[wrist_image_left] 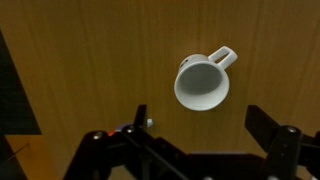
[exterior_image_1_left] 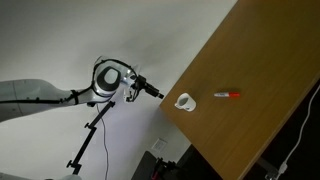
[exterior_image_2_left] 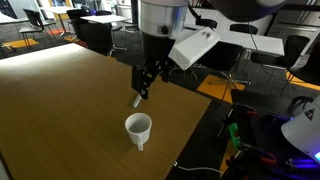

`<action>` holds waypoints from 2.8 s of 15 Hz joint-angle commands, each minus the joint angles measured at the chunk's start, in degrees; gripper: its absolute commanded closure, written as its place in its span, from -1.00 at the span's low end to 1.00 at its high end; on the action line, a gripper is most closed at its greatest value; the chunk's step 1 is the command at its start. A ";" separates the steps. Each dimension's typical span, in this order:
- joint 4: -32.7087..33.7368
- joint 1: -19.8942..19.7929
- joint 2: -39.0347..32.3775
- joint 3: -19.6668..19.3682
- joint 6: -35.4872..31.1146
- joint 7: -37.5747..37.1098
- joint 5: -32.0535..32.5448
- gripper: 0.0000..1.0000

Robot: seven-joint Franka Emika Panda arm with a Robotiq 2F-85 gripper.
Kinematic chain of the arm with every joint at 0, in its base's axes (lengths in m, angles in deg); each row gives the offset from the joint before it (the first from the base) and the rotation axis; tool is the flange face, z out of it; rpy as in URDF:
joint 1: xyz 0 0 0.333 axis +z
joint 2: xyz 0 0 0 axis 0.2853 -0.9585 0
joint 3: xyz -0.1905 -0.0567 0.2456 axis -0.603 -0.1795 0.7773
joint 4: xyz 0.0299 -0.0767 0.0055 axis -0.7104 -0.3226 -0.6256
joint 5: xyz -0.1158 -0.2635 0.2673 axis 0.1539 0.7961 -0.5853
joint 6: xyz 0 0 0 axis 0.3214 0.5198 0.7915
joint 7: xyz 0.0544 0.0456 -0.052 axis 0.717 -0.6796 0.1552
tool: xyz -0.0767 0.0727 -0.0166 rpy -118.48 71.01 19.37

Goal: Move the mug to the right

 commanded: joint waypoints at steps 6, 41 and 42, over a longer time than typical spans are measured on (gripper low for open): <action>1.86 7.99 -3.37 -8.74 -0.93 1.61 -2.15 -1.00; 4.51 13.09 -23.59 -18.79 -19.16 13.21 -12.38 -1.00; 4.90 13.39 -24.32 -19.22 -19.89 13.14 -12.21 -1.00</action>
